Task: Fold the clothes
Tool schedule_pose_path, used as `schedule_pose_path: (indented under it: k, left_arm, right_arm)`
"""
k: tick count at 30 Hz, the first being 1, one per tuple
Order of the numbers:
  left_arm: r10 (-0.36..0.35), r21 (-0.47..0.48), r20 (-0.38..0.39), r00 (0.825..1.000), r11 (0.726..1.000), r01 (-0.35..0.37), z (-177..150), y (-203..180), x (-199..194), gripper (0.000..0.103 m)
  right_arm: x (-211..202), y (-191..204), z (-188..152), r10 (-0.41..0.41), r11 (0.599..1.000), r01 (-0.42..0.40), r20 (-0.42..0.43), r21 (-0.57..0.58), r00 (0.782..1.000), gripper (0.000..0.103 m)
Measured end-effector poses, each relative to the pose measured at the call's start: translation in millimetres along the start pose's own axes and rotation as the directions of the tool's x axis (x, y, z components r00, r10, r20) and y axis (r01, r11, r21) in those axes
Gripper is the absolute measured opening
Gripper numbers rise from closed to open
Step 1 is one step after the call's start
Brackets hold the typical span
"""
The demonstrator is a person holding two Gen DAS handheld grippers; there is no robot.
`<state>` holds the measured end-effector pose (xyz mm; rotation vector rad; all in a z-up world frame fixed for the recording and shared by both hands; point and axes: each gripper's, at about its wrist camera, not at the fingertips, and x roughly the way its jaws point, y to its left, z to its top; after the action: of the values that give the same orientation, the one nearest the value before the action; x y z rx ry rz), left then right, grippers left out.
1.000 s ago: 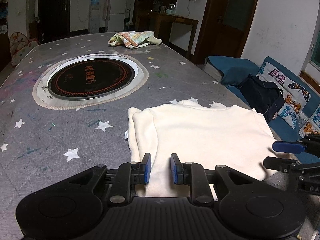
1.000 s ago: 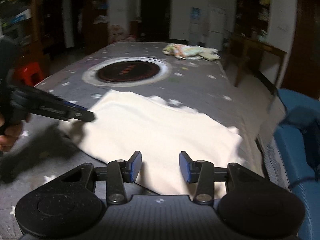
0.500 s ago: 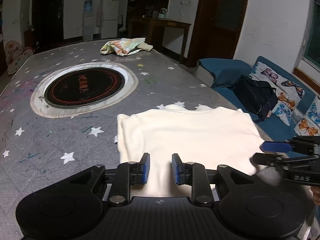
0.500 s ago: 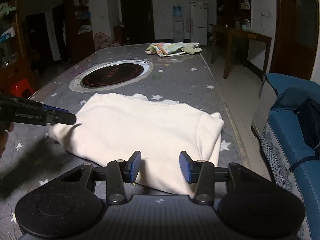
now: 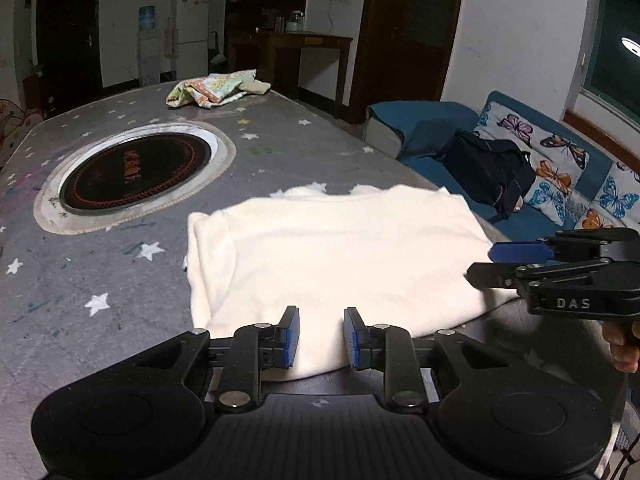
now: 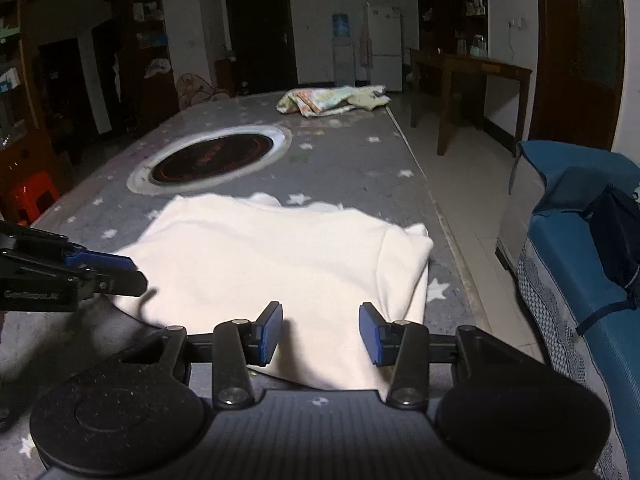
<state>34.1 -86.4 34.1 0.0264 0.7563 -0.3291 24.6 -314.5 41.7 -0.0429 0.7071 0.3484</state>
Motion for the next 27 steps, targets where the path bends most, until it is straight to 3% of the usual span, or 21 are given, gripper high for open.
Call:
schedule_pose_path:
  k: [9,13,27]
  left_arm:
    - [-0.002,0.004,-0.010,1.000,1.000,0.002,-5.6,0.7,3.1,0.027]
    - [-0.001,0.002,-0.012,1.000,1.000,0.001,-6.1,-0.2,1.6,0.028]
    - [0.033,0.000,-0.019,0.999,0.999,-0.033,-7.3,-6.7,-5.4,0.053]
  right_arm:
    - [3.2,-0.6,11.3,-0.002,1.000,0.003,0.017,-0.015,1.000,0.042]
    - [17.3,1.1,9.6,-0.013,1.000,0.012,-0.021,-0.022,1.000,0.043]
    - [-1.0,13.9,8.1,0.014,0.999,-0.013,0.025,-0.030,1.000,0.062]
